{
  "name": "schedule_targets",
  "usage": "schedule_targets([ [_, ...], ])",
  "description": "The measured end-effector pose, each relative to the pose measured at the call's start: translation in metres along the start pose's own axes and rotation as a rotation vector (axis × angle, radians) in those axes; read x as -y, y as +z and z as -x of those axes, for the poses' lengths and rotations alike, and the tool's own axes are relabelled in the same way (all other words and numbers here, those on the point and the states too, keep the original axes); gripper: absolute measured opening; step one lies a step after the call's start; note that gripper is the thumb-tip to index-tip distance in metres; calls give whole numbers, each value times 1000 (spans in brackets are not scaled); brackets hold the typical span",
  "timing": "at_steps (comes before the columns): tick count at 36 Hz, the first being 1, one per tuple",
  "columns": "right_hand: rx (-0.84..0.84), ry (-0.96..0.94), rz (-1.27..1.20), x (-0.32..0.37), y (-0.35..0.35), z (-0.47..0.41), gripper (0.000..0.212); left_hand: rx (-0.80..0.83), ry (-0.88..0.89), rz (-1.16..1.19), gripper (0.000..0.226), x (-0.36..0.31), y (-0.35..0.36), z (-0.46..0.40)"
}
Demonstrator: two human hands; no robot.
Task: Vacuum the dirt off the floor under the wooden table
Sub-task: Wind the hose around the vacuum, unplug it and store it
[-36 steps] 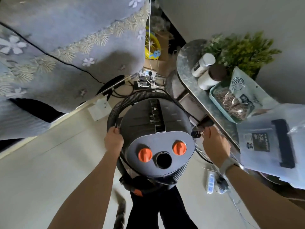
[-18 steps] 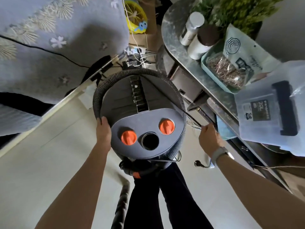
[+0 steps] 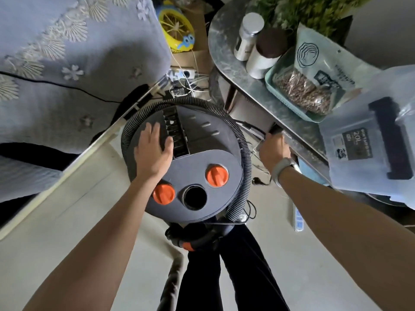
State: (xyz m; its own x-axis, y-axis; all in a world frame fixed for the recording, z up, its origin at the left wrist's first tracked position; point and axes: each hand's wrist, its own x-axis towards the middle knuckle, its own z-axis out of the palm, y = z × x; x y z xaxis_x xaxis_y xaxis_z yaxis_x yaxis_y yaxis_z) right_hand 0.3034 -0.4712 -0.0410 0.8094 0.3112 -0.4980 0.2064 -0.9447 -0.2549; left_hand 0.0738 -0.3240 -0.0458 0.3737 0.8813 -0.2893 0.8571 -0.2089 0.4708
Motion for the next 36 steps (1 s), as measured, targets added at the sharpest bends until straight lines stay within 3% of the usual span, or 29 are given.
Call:
schedule_targets([
  [5, 21, 57, -78, 10, 0, -20, 40, 113, 101, -173, 59, -36, 4, -29],
  [12, 90, -17, 58, 4, 5, -58, 36, 219, 88, -539, 61, -57, 18, -64],
  [16, 117, 24, 51, -19, 25, -74, 37, 209, 21, -574, 62, -65, 24, -78],
  [23, 286, -57, -66, -68, 54, -57, 40, 96, 148, -792, 49, -92, 32, -81],
  [27, 410, -19, -224, -93, 62, -40, 39, 158, 312, -775, 52, -114, 59, -42],
  [33, 486, 95, -299, -143, 65, -15, 32, 160, 193, -539, 47, -113, 76, -5],
  [36, 489, 125, -294, -154, 63, -4, 27, 112, 231, -479, 44, -103, 78, 9],
])
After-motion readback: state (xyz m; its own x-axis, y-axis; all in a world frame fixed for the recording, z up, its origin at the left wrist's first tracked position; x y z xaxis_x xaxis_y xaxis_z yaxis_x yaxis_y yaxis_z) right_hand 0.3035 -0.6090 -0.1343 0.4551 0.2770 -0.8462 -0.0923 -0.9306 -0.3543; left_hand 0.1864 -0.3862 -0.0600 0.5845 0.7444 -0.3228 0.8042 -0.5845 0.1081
